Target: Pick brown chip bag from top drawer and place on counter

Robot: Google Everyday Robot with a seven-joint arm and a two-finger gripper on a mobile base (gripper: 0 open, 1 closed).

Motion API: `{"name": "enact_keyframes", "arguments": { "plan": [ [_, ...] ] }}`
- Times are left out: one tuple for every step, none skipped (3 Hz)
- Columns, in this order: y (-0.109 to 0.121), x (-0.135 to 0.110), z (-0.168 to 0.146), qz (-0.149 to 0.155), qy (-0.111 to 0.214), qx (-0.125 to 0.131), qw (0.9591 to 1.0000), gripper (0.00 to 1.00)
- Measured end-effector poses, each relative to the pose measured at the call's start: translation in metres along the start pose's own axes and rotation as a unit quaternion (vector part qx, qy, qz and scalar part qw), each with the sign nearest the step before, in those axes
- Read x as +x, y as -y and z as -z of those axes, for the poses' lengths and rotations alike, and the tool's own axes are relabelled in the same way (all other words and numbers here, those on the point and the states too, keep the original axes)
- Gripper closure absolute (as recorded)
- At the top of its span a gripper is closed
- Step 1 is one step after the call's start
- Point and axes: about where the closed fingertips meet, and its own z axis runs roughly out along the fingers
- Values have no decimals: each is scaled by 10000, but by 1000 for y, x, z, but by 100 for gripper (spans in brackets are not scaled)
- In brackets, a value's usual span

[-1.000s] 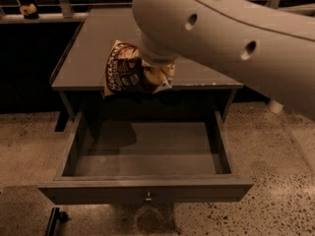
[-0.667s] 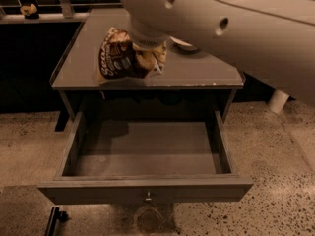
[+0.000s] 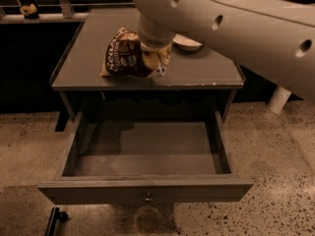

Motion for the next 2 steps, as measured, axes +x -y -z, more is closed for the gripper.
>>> {"name": "enact_keyframes", "arguments": {
  "plan": [
    [-44,39,-49,-283,57,-442,9986,100],
    [-52,46,-58,-334,63,-544,9979,100]
  ]
}}
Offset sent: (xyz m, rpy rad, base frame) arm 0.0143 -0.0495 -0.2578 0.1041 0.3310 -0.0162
